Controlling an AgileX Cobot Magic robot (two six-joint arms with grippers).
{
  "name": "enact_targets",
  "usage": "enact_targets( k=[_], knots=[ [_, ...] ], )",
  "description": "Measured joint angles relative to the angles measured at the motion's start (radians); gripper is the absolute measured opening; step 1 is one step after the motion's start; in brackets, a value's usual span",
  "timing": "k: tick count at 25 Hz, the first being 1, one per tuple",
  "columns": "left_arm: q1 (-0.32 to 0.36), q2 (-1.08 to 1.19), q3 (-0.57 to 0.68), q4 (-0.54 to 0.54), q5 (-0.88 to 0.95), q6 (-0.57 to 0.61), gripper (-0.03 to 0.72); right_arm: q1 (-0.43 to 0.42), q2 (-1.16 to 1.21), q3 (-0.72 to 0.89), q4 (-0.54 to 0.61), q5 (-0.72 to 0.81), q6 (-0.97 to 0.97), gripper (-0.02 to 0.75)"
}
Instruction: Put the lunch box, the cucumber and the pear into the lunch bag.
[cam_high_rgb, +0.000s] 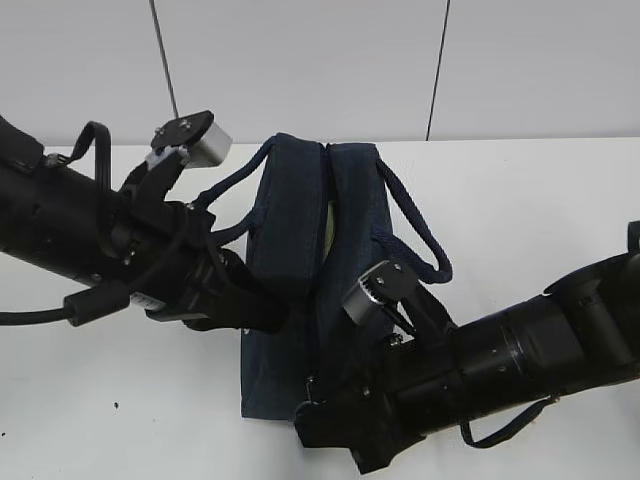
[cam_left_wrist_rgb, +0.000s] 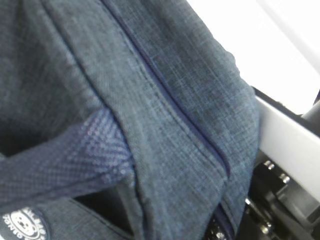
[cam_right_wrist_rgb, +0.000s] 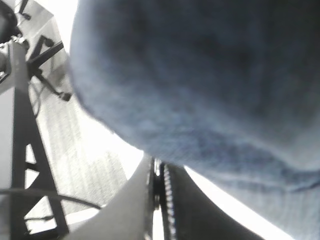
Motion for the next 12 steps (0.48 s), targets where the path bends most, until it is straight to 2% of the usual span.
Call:
enact_targets(
  k=[2,4,10,12],
  knots=[
    [0.000,0.000,0.000,0.014,0.002,0.000,0.011,0.000,0.000,-0.002,-0.023,0.007,0.023,0.006],
    [0.000,0.000,0.000,0.035,0.007,0.000,0.068,0.000,-0.007,-0.002,-0.041,0.009,0.039,0.006],
    [0.000,0.000,0.000,0.084,0.011,0.000,0.376,0.000,-0.060,-0.002,-0.109,0.011,0.128,0.006],
    [0.000,0.000,0.000,0.086,0.012,0.000,0.438,0.000,-0.093,-0.002,-0.148,0.011,0.179,0.006]
  ],
)
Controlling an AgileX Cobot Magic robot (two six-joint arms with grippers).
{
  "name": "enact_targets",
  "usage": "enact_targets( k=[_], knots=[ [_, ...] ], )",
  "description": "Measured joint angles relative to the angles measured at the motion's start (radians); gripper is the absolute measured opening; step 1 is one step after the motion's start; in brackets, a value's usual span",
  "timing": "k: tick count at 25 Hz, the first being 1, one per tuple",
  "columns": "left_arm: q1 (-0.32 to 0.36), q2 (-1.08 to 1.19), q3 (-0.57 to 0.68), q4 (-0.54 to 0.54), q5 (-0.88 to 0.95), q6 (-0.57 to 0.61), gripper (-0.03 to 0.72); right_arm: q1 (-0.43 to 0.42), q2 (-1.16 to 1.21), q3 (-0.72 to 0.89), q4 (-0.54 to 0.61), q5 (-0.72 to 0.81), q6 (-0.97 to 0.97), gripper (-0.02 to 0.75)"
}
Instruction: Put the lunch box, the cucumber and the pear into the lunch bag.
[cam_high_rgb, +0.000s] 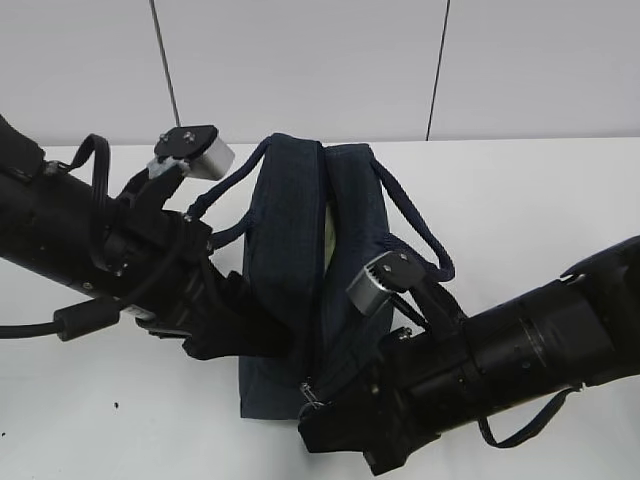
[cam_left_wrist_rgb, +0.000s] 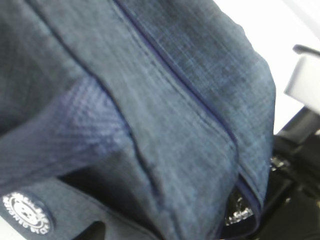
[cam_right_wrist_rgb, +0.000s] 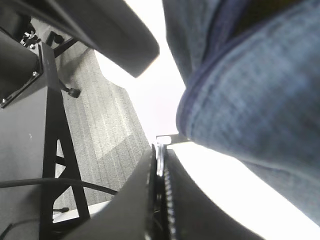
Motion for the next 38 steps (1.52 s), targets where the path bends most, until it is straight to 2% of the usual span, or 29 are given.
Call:
enact_targets(
  k=[3,9,16,27,38],
  knots=[
    [0.000,0.000,0.000,0.007,0.004,0.000,0.469,0.000,-0.040,0.000,-0.028,0.000,0.034,0.006],
    [0.000,0.000,0.000,0.081,0.048,0.000,0.477,0.000,-0.113,0.000,-0.105,-0.033,0.124,0.006],
    [0.000,0.000,0.000,0.082,0.073,0.000,0.477,0.000,-0.173,-0.013,-0.149,-0.055,0.176,0.006],
    [-0.046,0.000,0.000,0.052,-0.007,0.000,0.477,0.000,-0.218,-0.139,-0.354,-0.047,0.368,0.006],
    [-0.048,0.071,0.000,0.051,-0.071,0.000,0.470,0.000,-0.237,-0.299,-0.605,-0.003,0.603,0.006]
  ],
)
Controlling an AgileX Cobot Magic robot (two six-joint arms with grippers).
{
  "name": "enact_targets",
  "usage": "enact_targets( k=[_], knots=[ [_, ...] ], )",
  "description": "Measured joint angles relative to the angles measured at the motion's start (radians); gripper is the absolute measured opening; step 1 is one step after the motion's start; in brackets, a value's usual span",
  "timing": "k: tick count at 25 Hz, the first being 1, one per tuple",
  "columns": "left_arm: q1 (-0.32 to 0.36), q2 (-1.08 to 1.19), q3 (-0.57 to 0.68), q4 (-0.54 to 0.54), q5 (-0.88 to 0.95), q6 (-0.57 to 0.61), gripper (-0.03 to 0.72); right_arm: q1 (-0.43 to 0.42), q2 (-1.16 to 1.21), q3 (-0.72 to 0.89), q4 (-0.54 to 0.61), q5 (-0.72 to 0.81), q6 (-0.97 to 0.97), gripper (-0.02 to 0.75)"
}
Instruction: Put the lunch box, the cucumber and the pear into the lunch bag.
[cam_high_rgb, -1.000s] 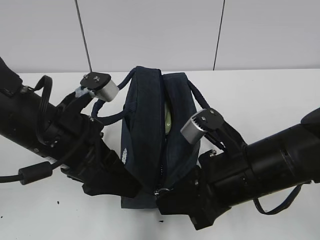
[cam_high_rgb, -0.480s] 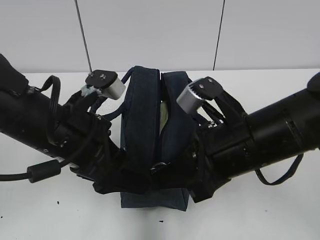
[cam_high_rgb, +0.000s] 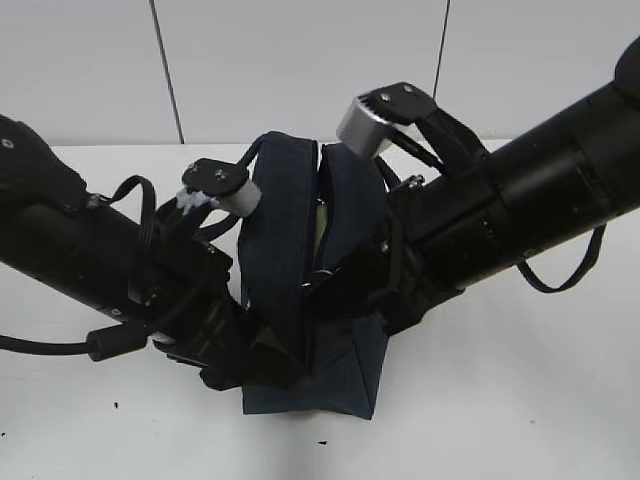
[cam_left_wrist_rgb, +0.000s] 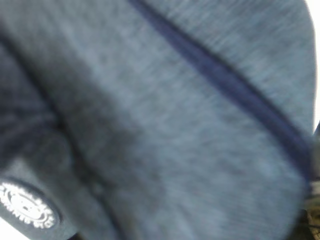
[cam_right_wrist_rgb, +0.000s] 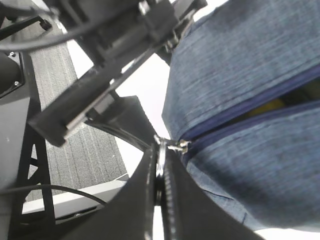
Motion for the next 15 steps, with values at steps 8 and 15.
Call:
enact_targets(
  k=[8,15],
  knots=[
    [0.000,0.008,0.000,0.008,-0.010,0.000,0.216,-0.002,0.000,-0.067,-0.050,0.008,0.064,0.006],
    [-0.001,0.008,0.000,0.031,-0.020,0.000,0.006,-0.013,-0.001,-0.074,-0.050,-0.026,0.078,0.006]
  ],
)
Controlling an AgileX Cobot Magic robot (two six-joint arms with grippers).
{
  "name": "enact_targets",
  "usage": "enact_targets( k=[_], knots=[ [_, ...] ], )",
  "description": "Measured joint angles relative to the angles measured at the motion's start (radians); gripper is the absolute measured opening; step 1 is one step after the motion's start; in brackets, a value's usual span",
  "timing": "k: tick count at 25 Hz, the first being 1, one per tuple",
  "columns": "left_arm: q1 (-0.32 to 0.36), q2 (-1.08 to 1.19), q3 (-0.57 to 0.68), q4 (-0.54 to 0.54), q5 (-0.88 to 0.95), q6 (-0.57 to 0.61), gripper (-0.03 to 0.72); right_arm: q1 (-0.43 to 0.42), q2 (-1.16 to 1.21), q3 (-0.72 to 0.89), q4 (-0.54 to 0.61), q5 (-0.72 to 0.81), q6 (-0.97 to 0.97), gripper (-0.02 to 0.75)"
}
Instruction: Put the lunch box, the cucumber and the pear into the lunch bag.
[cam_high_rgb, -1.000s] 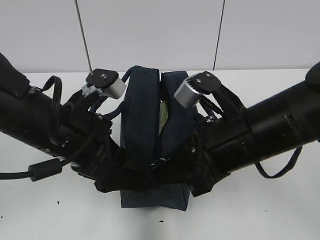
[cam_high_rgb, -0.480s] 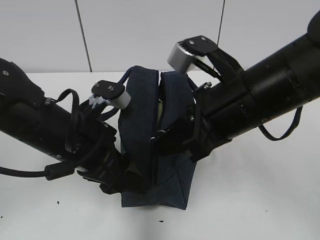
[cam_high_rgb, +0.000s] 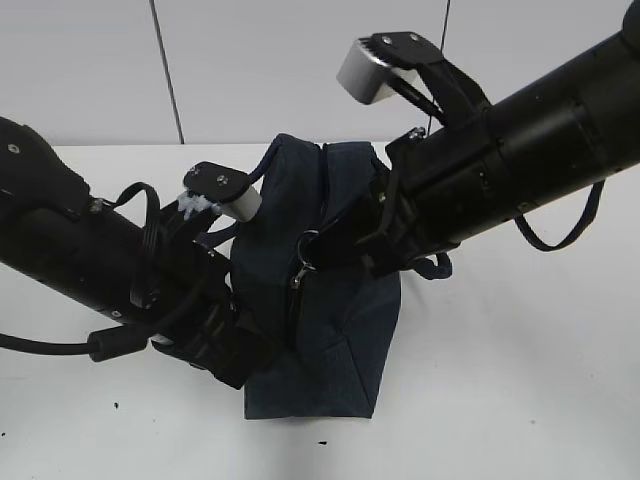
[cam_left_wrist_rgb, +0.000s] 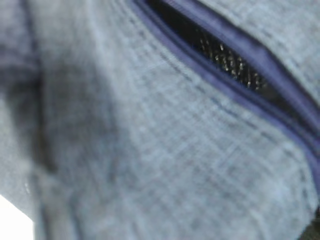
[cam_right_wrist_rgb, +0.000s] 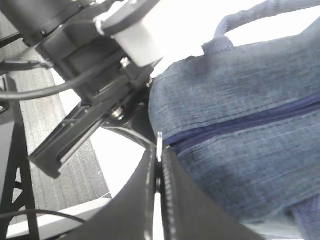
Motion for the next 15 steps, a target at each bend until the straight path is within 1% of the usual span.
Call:
enact_targets(
  k=[11,15],
  knots=[
    [0.000,0.000,-0.005,0.030,0.013,0.000,0.003,-0.002,0.000,-0.002,0.002,-0.119,0.002,0.006],
    [0.000,0.000,-0.009,0.058,0.023,0.000,0.002,-0.002,0.002,-0.026,0.002,-0.144,0.003,0.006]
  ],
)
